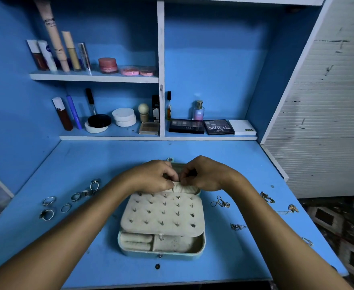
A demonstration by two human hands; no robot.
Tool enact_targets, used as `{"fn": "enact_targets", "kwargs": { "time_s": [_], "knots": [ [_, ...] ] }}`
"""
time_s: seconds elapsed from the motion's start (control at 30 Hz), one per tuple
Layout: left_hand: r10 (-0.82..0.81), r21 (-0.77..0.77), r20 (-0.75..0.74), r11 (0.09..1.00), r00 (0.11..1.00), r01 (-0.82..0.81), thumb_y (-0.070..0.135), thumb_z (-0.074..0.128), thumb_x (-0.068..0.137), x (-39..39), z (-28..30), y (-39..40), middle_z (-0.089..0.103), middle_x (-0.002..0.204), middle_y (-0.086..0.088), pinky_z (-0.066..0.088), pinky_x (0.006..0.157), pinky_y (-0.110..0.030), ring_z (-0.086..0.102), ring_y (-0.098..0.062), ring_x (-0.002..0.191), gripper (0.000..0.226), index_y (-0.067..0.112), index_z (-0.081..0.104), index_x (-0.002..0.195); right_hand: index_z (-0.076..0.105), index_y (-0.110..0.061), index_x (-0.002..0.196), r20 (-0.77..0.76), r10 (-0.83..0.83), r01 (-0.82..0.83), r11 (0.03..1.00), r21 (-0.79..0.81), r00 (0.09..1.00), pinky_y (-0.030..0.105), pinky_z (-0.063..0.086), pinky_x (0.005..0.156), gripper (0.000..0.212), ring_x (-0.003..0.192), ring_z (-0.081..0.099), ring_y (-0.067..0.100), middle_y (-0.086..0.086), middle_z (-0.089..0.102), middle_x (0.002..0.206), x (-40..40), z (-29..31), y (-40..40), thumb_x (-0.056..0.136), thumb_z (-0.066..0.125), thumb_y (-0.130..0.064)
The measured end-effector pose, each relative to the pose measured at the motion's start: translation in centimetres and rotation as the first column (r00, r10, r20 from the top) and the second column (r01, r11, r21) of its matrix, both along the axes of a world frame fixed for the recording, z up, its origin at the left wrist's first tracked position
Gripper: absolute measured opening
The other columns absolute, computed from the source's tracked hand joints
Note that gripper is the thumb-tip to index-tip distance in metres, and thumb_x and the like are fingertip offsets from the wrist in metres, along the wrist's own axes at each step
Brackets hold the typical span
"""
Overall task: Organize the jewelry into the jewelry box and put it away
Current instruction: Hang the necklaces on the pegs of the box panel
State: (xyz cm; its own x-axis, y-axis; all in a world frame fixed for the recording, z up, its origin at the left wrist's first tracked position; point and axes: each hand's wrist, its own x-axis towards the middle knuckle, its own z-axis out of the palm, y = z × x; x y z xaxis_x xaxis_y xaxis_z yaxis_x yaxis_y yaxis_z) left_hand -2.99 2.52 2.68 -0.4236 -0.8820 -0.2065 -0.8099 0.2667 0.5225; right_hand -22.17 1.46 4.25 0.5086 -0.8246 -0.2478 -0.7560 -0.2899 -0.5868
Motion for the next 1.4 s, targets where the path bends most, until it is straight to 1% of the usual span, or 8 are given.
{"fn": "enact_targets", "kwargs": {
  "time_s": [0.1,0.23,0.37,0.57,0.67,0.87,1.17,1.4],
  "knots": [
    [0.002,0.011,0.018,1.0,1.0,-0.002,0.028,0.062,0.087,0.1,0.3,0.0,0.056,0.092,0.02,0.047,0.087,-0.031,0.054,-0.004,0.088,0.023,0.047,0.063,0.073,0.066,-0.031,0.078,-0.003,0.0,0.0,1.0,-0.009,1.0,0.02,0.044,0.069,0.016,0.078,0.059,0.004,-0.013,0.064,0.082,0.0,-0.1,0.0,0.09,0.067,-0.021],
    [0.025,-0.018,0.081,1.0,0.996,-0.024,0.033,0.061,0.085,-0.2,0.5,0.2,0.064,0.087,0.012,0.051,0.074,-0.034,0.061,-0.011,0.079,0.02,0.028,0.067,0.067,0.068,-0.028,0.082,-0.009,0.003,-0.003,1.0,0.0,1.0,0.022,0.046,0.069,0.008,0.077,0.059,0.006,-0.011,0.065,0.081,0.1,-0.2,-0.1,0.088,0.067,-0.022],
    [0.033,-0.043,0.146,0.999,0.989,-0.027,0.034,0.062,0.084,-0.4,1.0,0.5,0.069,0.077,0.007,0.047,0.059,-0.025,0.062,-0.009,0.066,0.022,0.022,0.068,0.066,0.069,-0.024,0.087,-0.016,0.001,-0.001,1.0,-0.005,1.0,0.024,0.049,0.07,0.003,0.08,0.061,0.009,-0.008,0.067,0.085,0.1,-0.3,-0.1,0.089,0.067,-0.023],
    [0.113,-0.151,-0.036,0.982,0.993,-0.117,0.013,0.055,0.092,1.2,1.9,-0.2,0.065,0.094,0.015,0.046,0.068,-0.02,0.06,-0.002,0.077,0.023,0.028,0.072,0.09,0.067,-0.022,0.089,-0.062,0.007,-0.008,1.0,-0.022,0.998,0.021,0.044,0.065,0.005,0.074,0.056,0.006,-0.006,0.066,0.086,0.3,-0.3,0.2,0.092,0.064,-0.02],
    [0.127,-0.165,-0.009,0.978,0.992,-0.127,0.005,0.053,0.094,2.1,1.7,-0.7,0.064,0.093,0.014,0.052,0.075,-0.026,0.064,-0.01,0.083,0.029,0.025,0.074,0.098,0.066,-0.021,0.094,-0.075,0.006,-0.007,1.0,-0.025,0.997,0.02,0.042,0.063,0.004,0.074,0.056,0.004,-0.008,0.065,0.087,0.4,-0.3,0.2,0.094,0.062,-0.021],
    [0.078,-0.12,0.056,0.99,0.995,-0.071,0.006,0.055,0.094,1.9,1.1,-0.7,0.062,0.088,0.024,0.047,0.077,-0.018,0.061,0.003,0.086,0.033,0.032,0.075,0.092,0.064,-0.024,0.092,-0.076,0.004,-0.005,1.0,-0.023,0.997,0.019,0.041,0.062,0.004,0.074,0.055,0.003,-0.011,0.062,0.086,0.5,-0.2,0.2,0.095,0.062,-0.022],
    [0.093,-0.069,0.162,0.994,0.982,-0.083,0.014,0.05,0.091,1.5,1.6,0.1,0.061,0.073,0.023,0.043,0.06,-0.014,0.06,0.0,0.073,0.029,0.026,0.076,0.092,0.066,-0.022,0.089,-0.056,-0.004,0.003,1.0,-0.027,0.998,0.021,0.046,0.066,0.005,0.075,0.057,0.007,-0.004,0.067,0.09,0.4,-0.5,0.2,0.093,0.064,-0.019],
    [0.088,-0.162,0.118,0.984,0.989,-0.068,0.006,0.049,0.091,2.0,1.1,-0.6,0.055,0.102,0.01,0.043,0.086,-0.025,0.052,-0.009,0.096,0.038,0.035,0.065,0.112,0.064,-0.024,0.085,-0.054,0.004,-0.006,1.0,-0.021,0.999,0.021,0.046,0.066,0.008,0.075,0.056,0.007,-0.007,0.065,0.087,0.4,-0.4,0.1,0.092,0.065,-0.019]
  ]
}}
